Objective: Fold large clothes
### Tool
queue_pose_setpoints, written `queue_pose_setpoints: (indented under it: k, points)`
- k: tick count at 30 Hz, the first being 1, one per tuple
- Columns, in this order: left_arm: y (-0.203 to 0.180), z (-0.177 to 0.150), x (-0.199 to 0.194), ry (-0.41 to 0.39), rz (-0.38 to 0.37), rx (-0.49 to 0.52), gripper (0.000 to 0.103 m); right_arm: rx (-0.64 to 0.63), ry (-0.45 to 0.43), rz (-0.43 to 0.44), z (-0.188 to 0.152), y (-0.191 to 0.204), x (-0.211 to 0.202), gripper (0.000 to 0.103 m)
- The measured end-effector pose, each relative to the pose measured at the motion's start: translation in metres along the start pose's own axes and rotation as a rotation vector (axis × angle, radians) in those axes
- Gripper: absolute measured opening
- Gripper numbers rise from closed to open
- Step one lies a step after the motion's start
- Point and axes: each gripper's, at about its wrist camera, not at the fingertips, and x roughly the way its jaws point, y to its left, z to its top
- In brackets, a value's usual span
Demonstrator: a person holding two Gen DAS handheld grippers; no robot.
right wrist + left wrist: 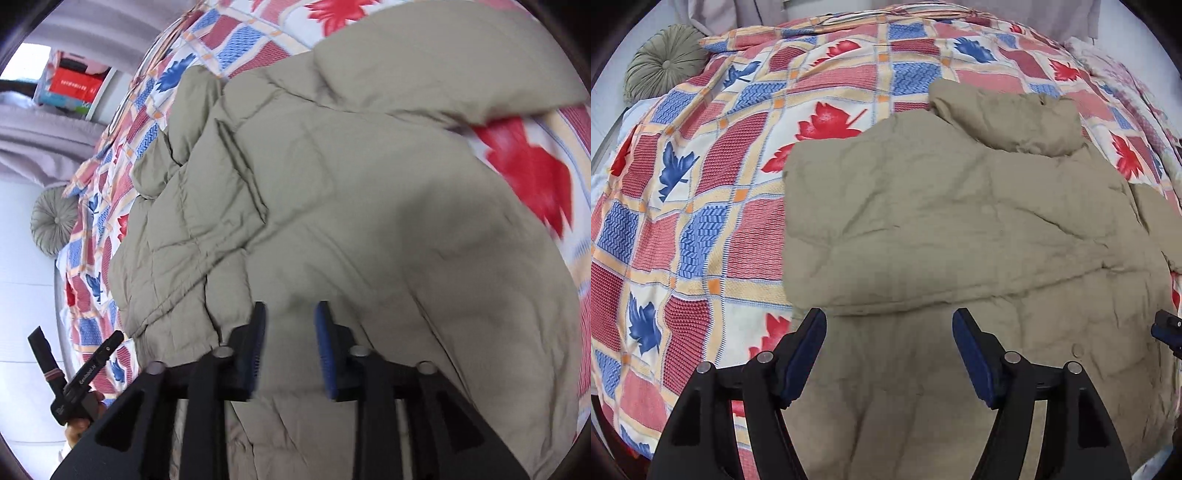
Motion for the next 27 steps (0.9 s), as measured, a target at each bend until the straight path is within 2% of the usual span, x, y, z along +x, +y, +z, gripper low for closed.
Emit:
queue_pose_setpoints:
  k: [1, 5, 6, 7, 8, 16, 18, 22, 23, 24, 27]
  points:
    - [-0.011, -0.002, -0.001, 0.014, -0.016, 0.006, 0.072, 0.01, -0.005, -0.001, -0.004, -0.005, -0.005, 0.05]
    - [-0.05, -0.01, -0.003, 0.053, -0.078, 0.029, 0.073, 0.05, -0.009, -0.001, -0.014, -0.029, -0.025, 0.051]
    - [-0.058, -0.011, -0.004, 0.057, -0.087, 0.038, 0.078, 0.06, -0.011, -0.003, -0.015, -0.033, -0.028, 0.051]
    - [-0.065, -0.012, -0.004, 0.063, -0.096, 0.044, 0.096, 0.069, -0.014, -0.002, -0.016, -0.04, -0.033, 0.051]
    - [-0.073, -0.013, -0.006, 0.063, -0.107, 0.045, 0.103, 0.078, -0.017, -0.004, -0.017, -0.047, -0.037, 0.051]
    - [-0.136, -0.021, -0.008, 0.095, -0.14, 0.121, 0.103, 0.142, -0.058, -0.015, -0.011, -0.098, -0.069, 0.055]
    - [-0.15, -0.023, -0.007, 0.101, -0.146, 0.14, 0.103, 0.158, -0.073, -0.011, -0.008, -0.11, -0.077, 0.064]
    - [-0.18, -0.024, -0.003, 0.14, -0.17, 0.168, 0.103, 0.184, -0.126, -0.019, 0.004, -0.135, -0.092, 0.068]
    - [-0.187, -0.024, -0.002, 0.145, -0.174, 0.175, 0.103, 0.187, -0.136, -0.02, 0.007, -0.14, -0.095, 0.079]
    - [-0.194, -0.025, -0.001, 0.146, -0.173, 0.182, 0.103, 0.197, -0.152, -0.016, 0.011, -0.147, -0.099, 0.083]
    - [-0.211, -0.024, 0.002, 0.148, -0.155, 0.188, 0.103, 0.231, -0.18, 0.003, 0.024, -0.168, -0.108, 0.083]
